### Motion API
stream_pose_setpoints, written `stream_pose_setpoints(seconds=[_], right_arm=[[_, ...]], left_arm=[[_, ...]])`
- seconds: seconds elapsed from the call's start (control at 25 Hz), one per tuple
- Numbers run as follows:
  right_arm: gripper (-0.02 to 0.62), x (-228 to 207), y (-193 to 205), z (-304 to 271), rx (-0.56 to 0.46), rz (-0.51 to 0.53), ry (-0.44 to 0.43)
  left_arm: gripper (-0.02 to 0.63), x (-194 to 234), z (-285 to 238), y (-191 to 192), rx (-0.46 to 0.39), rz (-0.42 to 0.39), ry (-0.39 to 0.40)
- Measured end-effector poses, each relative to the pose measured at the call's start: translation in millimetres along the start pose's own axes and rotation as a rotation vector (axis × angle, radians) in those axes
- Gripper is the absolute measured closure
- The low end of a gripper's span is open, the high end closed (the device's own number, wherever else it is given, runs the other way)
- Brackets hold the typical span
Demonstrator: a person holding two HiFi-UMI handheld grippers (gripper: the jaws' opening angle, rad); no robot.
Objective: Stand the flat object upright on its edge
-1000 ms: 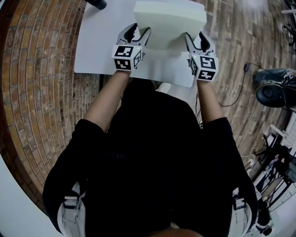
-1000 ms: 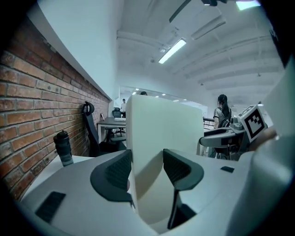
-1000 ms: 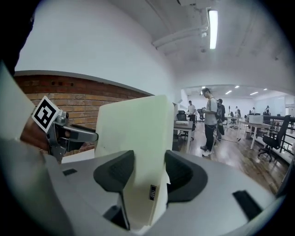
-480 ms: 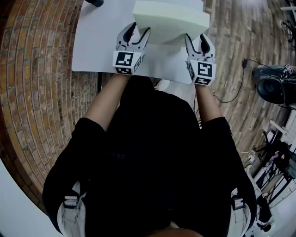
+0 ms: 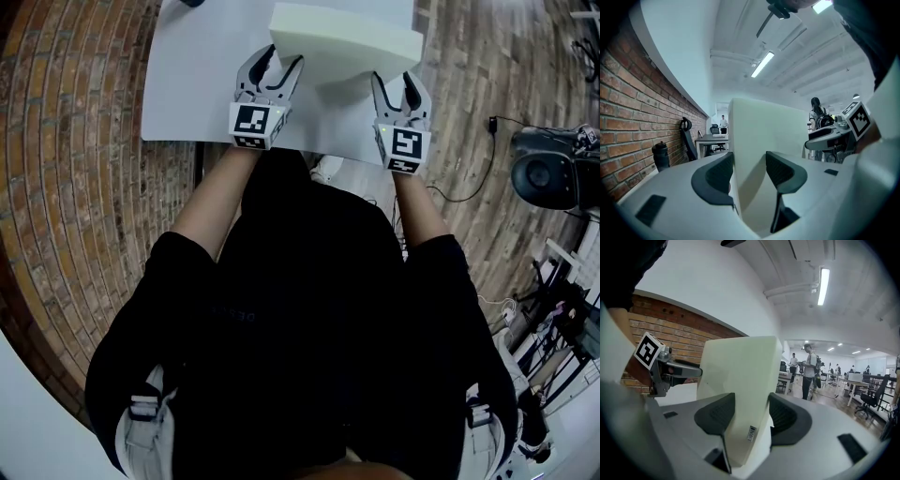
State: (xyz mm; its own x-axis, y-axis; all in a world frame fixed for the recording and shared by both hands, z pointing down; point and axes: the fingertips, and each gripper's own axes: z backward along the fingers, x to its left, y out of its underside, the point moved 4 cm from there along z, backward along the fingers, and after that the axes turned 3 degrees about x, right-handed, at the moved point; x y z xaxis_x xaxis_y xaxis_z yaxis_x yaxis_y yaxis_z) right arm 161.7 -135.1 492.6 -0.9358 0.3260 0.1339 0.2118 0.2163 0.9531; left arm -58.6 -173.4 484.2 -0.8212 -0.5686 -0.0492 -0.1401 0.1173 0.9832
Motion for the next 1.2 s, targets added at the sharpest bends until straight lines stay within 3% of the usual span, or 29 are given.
stream_pose_setpoints(seconds=[0.4,0.8,1.2], right_arm=[[0.350,4,19,9,0.012,-0.026,-0.025],[0.346,1,19,12,0.005,-0.109,-0.098],[0.325,1,17,8,0.028,-0.122,-0.149]], left_arm=[[0.377,-11,8,20,0.031,-0.006,0.015],[0.377,-13,12,21,0.071,0.002,0.050],[0.377,-7,12,21,0.102,0.001,0.086]])
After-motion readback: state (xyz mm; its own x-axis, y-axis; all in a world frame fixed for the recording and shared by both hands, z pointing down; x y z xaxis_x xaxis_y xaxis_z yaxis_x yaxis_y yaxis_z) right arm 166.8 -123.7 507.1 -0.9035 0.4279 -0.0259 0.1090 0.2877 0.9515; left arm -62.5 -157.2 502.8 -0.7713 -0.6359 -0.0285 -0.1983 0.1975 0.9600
